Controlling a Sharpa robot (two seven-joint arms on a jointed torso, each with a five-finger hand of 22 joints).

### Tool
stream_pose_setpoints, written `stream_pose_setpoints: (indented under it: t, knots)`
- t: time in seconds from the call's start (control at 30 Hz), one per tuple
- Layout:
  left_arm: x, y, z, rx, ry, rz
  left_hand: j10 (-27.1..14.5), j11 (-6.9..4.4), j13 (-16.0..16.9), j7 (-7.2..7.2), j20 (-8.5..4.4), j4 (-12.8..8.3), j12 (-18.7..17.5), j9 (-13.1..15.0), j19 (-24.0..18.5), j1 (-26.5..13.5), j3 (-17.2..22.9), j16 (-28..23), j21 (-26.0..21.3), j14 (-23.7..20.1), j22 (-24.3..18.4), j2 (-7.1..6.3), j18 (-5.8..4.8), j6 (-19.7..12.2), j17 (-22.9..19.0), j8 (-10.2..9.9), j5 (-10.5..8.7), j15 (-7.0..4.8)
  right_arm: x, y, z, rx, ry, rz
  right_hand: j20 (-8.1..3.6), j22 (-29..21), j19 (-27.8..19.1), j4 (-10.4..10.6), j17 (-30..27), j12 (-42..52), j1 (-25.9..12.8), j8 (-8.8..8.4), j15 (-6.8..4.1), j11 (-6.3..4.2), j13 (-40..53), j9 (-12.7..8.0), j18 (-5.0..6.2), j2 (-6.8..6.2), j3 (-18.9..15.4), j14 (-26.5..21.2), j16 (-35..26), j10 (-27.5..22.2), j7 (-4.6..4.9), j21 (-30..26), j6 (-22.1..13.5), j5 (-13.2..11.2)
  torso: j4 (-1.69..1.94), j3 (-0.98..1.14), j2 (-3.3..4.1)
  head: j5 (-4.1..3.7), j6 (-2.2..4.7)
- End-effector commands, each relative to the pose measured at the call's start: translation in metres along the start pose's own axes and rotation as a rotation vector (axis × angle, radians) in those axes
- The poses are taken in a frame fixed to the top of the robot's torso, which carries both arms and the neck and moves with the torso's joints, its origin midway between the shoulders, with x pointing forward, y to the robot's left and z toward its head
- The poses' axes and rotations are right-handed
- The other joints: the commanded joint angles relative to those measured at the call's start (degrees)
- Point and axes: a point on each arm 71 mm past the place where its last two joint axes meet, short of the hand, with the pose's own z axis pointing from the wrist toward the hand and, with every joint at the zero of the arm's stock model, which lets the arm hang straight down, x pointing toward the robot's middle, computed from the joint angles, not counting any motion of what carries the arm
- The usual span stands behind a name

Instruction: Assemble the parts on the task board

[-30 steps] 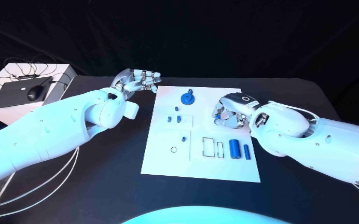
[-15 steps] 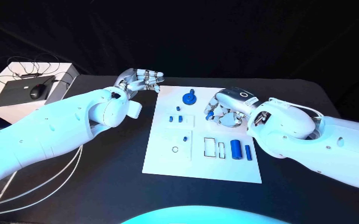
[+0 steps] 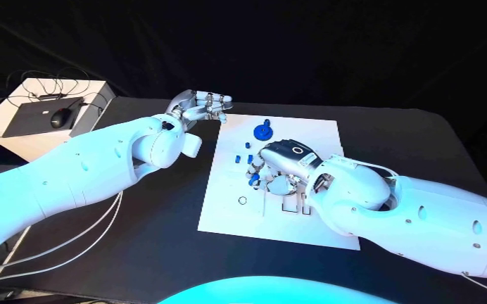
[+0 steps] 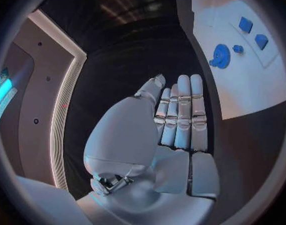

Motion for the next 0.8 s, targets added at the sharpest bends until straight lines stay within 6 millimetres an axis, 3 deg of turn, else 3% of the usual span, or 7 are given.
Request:
stream_pose_setpoints:
  t: [0.03,0.33,0.8]
  knots:
    - [0.003,-0.001,0.001,0.005,0.021,-0.012,-0.5,0.06,-0.1,-0.06,-0.16,0.3,0.4,0.0,0.4,-0.4,-0.1,-0.2,-0.4,-0.1,-0.1,0.39,0.31,0.3,-0.1,-0.1,0.14,0.14,0.007,0.007,0.003,-0.039,-0.007,-0.015,-0.18,1.1,-0.1,-0.4,0.1,0.3,2.1,-0.19,-0.28,-3.42,0.5,0.0,1.09,2.66,0.0,0.1,-0.2,8.0,0.05,0.2,0.1,0.3,0.02,0.03,0.10,0.64,-0.34]
    - [0.004,-0.001,0.001,0.004,0.024,-0.013,-0.5,0.06,-0.1,-0.06,-0.16,0.3,0.4,0.0,0.4,-0.4,-0.1,-0.2,-0.4,-0.1,-0.1,0.39,0.31,0.3,-0.1,-0.1,0.14,0.14,0.029,0.015,0.010,-0.055,0.018,-0.011,-0.17,1.1,-0.1,-0.7,0.2,0.3,1.9,-0.19,-0.27,-3.40,0.5,0.0,1.14,2.73,0.1,0.2,-0.4,8.0,0.07,0.4,0.1,0.4,-0.05,0.06,0.07,1.19,-0.73]
    - [0.003,-0.001,0.000,0.002,0.022,-0.011,-0.5,0.05,-0.1,-0.04,-0.16,0.4,0.4,0.0,0.5,-0.3,-0.1,-0.2,-0.6,-0.1,-0.1,0.45,0.32,0.2,-0.1,-0.1,0.14,0.14,0.041,0.018,0.011,-0.063,0.043,-0.018,-0.16,1.1,-0.1,-0.9,0.2,0.3,1.8,-0.21,-0.27,-3.40,0.5,0.0,1.17,2.71,0.3,0.2,-0.5,8.0,0.06,0.5,0.1,0.7,-0.06,0.02,0.06,1.29,-1.05]
